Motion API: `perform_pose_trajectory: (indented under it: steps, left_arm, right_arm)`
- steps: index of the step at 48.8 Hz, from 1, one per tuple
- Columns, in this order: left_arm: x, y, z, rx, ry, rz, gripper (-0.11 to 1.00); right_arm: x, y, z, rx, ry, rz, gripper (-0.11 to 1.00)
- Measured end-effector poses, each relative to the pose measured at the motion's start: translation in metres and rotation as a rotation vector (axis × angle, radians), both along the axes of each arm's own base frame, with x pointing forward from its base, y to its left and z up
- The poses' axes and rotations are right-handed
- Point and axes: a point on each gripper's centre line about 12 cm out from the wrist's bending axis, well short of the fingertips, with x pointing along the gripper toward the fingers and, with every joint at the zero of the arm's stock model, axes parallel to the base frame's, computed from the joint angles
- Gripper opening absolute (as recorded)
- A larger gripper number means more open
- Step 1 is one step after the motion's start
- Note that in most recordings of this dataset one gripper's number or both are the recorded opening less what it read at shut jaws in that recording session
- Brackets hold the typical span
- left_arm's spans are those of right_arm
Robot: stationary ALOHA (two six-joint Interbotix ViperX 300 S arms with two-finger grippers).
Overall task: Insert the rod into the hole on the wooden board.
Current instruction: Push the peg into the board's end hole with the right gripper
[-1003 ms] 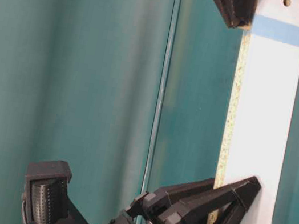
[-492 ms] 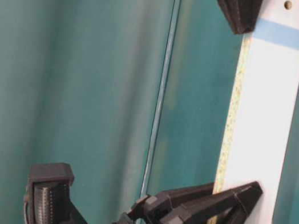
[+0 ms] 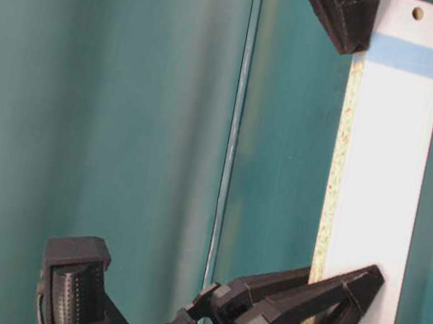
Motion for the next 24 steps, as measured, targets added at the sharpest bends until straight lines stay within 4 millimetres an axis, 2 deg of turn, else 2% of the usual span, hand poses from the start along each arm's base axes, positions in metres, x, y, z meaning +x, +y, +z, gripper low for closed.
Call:
perform_pose_trajectory:
  steps: [16, 18, 24]
  left_arm:
    - [0.0023, -0.0011, 0.0019, -0.001, -0.006, -0.002, 0.32]
    - [0.0023, -0.0017, 0.0019, 0.000, -0.006, -0.005, 0.32]
    - [0.0021, -0.0023, 0.0012, -0.001, -0.003, -0.005, 0.32]
  right_arm:
    - [-0.0035, 0.0001, 0.0023, 0.017, 0.051, -0.007, 0.10]
    - [-0.0033, 0.0001, 0.0020, 0.018, 0.056, -0.008, 0.15]
    - [0.0008, 0.0005, 0.0023, 0.028, 0.073, -0.015, 0.43]
